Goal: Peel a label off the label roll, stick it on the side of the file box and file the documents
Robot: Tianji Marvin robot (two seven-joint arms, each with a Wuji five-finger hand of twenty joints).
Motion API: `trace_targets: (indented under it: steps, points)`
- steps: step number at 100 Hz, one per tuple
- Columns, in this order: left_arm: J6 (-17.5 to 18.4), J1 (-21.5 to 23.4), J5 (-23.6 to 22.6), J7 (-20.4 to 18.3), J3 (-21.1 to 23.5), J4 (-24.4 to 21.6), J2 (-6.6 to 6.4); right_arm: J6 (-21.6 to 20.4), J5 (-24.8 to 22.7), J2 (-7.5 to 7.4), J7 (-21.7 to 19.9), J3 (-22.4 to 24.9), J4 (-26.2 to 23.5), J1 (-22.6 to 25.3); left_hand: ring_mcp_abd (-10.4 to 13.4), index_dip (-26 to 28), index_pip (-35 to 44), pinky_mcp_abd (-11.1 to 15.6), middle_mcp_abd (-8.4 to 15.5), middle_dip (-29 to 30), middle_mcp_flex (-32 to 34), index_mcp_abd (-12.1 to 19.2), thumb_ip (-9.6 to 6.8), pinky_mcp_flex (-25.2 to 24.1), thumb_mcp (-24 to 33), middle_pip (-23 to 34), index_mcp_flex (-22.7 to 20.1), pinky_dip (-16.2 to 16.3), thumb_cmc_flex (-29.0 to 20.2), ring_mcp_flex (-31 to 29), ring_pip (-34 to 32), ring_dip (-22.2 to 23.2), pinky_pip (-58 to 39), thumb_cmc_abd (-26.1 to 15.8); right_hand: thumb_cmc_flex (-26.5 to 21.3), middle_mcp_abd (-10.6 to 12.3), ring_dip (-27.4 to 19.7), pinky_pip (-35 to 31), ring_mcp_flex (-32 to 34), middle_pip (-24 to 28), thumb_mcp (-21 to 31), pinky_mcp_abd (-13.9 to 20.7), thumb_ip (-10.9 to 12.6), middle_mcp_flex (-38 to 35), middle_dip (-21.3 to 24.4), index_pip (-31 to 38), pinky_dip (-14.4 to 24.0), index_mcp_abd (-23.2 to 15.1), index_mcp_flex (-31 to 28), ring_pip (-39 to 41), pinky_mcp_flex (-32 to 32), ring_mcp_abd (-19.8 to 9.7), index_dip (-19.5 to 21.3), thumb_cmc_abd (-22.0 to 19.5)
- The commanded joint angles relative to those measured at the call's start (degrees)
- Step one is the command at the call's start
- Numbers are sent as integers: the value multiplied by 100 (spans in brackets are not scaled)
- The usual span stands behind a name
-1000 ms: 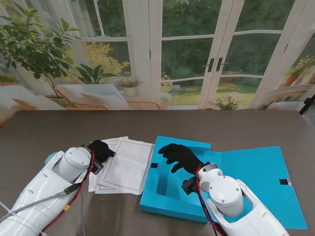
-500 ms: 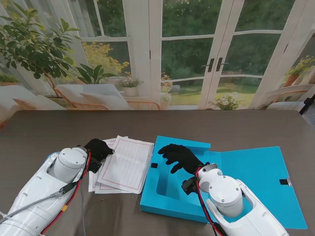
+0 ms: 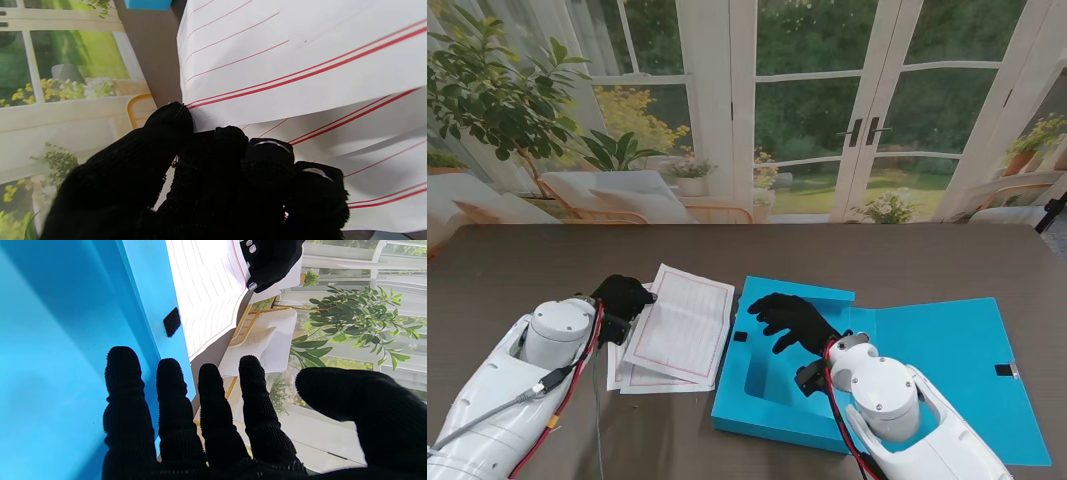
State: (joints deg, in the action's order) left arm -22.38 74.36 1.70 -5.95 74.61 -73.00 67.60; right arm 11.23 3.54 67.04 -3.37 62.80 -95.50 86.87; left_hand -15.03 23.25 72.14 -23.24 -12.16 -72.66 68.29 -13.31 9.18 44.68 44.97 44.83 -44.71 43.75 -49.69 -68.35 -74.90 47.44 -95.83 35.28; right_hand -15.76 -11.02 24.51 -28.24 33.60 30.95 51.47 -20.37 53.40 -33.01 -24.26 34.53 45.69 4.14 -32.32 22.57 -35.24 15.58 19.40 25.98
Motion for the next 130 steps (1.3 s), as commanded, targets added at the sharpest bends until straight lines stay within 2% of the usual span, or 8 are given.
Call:
trace_targets:
  steps: [1,84,113,126,130]
  points:
    - [25,38,87,-78,57,-101,37,18,16,34,-55,-18,4,17,224,93,268,-31,-2,-84,265,-124,104,136,302,62,-112,-103,-265,-230,-223,27,-501,220,-49,-55,-54,127,41,22,-78,97,188,-53,13,-31,149,-23,-143,46,2569,-2,-128,-110]
    - [463,459,587,-437,616,-1053,-82,119,-54,150,360,-111,104,-15,266,137,245,-73,-46,-201,276,-238,58,140,294,74,-83,-265,-358,-271,-182,72,-535,193,-106,-131,-49,97,183,94,-63,1,246,-227,16,45,131,72,-149,135,2416,91,-130,-74]
    - [677,581,937,-523,724,-1359,-87,157,-61,195,507,-139,155,-34,259,151,233,-80,-72,-253,287,-278,47,135,309,63,-86,-293,-390,-271,-171,87,-535,209,-111,-146,-55,90,209,115,-66,-15,255,-245,20,84,118,89,-97,157,2393,99,-144,-71]
    - [716,694,1100,-534,766,-1651,-90,156,-35,224,596,-151,180,-41,223,159,223,-126,-80,-283,297,-300,49,125,312,45,-97,-320,-399,-275,-161,98,-498,208,-100,-154,-56,85,218,123,-74,-24,255,-241,23,103,113,106,-85,168,2381,110,-153,-75]
    - [658,806,1140,-497,776,-1947,-89,149,-30,234,629,-159,193,-48,217,161,218,-164,-91,-292,303,-319,48,127,314,38,-103,-328,-405,-281,-162,105,-484,214,-98,-151,-57,79,217,127,-76,-21,253,-243,23,109,113,103,-81,170,2366,110,-156,-78]
